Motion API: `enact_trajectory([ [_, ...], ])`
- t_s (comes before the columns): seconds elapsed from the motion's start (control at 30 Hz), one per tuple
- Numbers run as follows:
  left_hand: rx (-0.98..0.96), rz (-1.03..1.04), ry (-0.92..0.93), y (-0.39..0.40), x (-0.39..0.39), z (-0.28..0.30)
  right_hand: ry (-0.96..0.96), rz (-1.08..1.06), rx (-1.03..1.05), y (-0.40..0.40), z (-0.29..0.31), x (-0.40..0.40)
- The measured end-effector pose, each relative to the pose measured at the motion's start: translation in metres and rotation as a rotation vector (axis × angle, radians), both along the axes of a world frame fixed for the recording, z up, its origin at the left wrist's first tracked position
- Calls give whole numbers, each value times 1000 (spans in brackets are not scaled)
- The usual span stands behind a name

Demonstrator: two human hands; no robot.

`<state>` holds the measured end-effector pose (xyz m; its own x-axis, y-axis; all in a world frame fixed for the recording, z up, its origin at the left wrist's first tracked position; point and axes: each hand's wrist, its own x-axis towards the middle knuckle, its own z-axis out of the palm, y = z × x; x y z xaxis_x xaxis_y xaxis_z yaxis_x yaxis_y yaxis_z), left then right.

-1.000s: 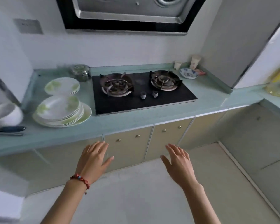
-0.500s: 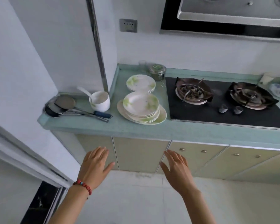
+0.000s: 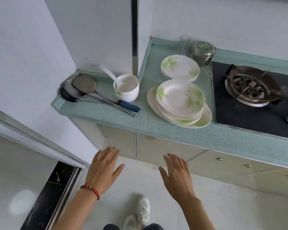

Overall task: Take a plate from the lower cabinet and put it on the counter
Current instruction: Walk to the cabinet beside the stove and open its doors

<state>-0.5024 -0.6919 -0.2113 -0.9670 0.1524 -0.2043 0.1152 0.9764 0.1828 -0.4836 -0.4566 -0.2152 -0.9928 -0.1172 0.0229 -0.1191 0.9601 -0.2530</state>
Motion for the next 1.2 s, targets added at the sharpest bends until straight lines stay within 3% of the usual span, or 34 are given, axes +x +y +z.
enact_trajectory([
  [0.2, -8, -25, -4, 3, -22, -43, -72, 1, -40, -11, -51, -26],
  [0.33, 115, -12, 15, 4, -41, -75, -209, -170, -334, -23, -83, -47],
  [0.43, 429, 184, 36, 11, -55, -105, -304, -437, -746, -39, -102, -66],
  [0.6, 1169, 735, -180, 32, -95, -138, -359, -809, -1496, -74, -122, -104],
  [0.77, 1596, 948, -303, 36, -124, -140, -291, -963, -1912, -93, -131, -129],
  [1.03, 1921, 952, -464, 32, -143, -137, -250, -997, -2204, -100, -133, -145],
  [1.2, 1974, 1061, -473, 32, -137, -137, -272, -1032, -2245, -104, -133, -134],
])
